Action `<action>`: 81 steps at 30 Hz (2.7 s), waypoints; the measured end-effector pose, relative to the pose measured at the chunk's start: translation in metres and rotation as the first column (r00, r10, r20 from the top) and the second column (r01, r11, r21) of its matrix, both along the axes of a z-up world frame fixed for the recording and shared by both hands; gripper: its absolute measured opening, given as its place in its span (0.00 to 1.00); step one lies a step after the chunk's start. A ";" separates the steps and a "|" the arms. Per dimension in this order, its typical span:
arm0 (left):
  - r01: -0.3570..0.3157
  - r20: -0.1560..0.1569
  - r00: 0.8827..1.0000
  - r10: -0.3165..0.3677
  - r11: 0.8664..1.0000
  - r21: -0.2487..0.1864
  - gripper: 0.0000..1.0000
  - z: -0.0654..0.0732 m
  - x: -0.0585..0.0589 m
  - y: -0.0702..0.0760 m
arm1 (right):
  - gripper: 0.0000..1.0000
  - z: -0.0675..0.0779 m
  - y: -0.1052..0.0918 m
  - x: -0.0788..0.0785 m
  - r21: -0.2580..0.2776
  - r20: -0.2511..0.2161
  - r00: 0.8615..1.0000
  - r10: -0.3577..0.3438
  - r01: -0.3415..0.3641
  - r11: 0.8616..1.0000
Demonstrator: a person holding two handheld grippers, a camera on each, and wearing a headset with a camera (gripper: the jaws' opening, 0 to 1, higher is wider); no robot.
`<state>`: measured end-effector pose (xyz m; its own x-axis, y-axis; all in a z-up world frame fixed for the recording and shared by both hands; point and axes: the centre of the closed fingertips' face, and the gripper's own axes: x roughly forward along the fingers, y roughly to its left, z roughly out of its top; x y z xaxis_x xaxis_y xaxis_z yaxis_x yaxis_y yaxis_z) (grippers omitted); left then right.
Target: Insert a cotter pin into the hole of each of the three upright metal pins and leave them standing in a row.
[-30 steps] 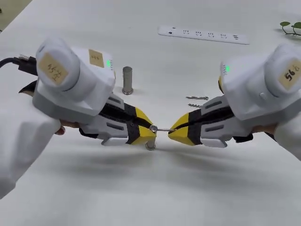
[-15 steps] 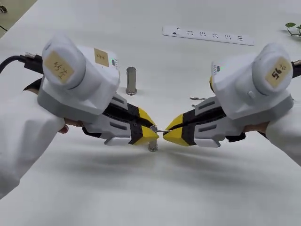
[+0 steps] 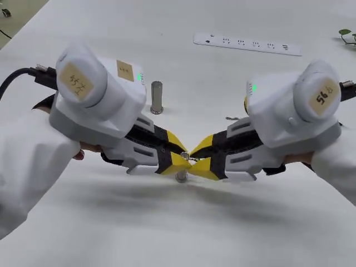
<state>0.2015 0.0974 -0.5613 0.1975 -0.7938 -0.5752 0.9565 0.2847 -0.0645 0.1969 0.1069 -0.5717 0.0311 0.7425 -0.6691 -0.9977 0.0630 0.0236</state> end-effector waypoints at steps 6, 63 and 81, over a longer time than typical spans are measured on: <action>0.000 -0.002 1.000 0.000 1.000 0.002 0.06 0.000 0.000 0.000 | 0.09 0.002 -0.009 0.000 -0.016 0.017 1.000 -0.002 0.002 1.000; -0.216 -0.108 0.973 0.203 0.969 -0.121 0.99 -0.008 -0.041 0.046 | 0.05 -0.001 0.013 -0.003 0.015 -0.029 0.994 -0.101 0.101 0.995; -0.260 -0.143 0.960 0.240 0.955 -0.143 0.98 -0.012 -0.044 0.047 | 0.04 0.007 0.024 0.015 -0.036 0.046 0.998 0.044 -0.042 0.998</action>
